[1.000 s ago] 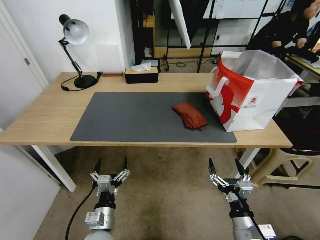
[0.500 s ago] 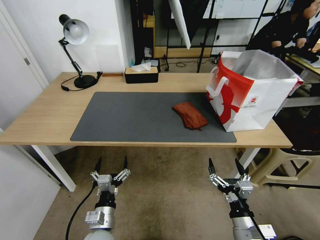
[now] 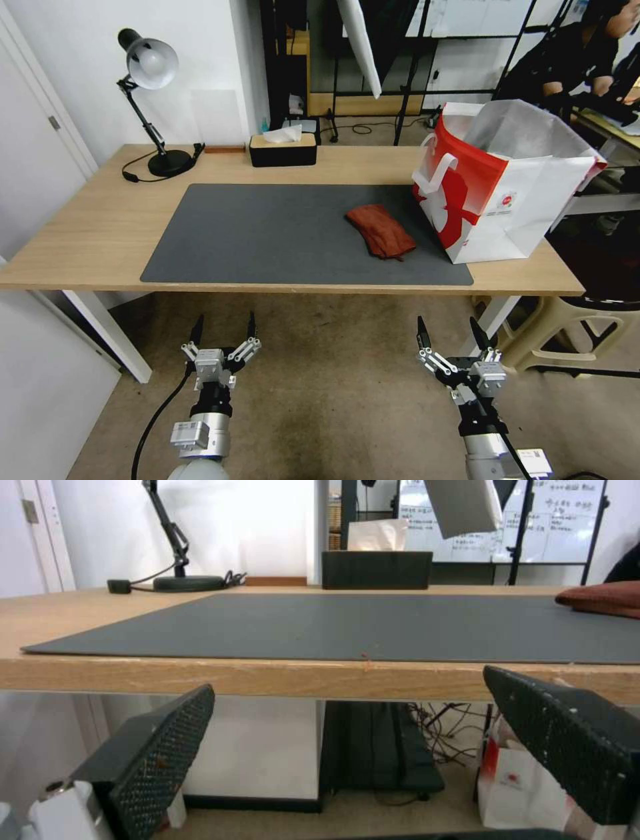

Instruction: Sweep shrimp from table into container with towel, then put container into takeout bag.

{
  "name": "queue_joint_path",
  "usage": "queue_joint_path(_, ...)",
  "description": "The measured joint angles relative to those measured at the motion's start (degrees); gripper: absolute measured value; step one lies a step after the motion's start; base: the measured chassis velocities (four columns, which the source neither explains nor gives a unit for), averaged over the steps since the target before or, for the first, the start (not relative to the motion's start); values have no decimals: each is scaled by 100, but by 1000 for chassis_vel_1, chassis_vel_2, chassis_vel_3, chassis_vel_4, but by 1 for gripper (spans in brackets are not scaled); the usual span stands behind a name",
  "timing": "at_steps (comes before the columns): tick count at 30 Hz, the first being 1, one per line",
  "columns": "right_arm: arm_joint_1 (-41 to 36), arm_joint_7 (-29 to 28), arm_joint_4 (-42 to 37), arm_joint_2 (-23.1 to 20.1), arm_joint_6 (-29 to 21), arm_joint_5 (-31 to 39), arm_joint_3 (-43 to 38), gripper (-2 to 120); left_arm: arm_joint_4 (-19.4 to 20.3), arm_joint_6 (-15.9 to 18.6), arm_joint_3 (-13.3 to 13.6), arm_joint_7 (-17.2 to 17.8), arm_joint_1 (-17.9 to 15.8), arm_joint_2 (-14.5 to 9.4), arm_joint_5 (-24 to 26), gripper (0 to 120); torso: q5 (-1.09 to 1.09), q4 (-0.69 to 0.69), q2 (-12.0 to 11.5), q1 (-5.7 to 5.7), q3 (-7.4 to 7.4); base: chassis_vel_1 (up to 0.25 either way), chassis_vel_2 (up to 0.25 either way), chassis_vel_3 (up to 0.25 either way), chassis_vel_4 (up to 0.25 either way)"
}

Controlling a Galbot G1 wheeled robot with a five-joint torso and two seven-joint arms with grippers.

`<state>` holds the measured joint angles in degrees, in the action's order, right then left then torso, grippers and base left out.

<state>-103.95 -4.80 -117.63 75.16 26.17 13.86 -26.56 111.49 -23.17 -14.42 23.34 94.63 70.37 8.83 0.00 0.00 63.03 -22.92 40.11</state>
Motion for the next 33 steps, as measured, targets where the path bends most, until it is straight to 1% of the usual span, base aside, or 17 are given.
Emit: queue_joint_path(33,0,1,5,0,7,1,0,100,2,4,1,0,-1,-2,2,100,0,0,0,0,0,0,0,0,0)
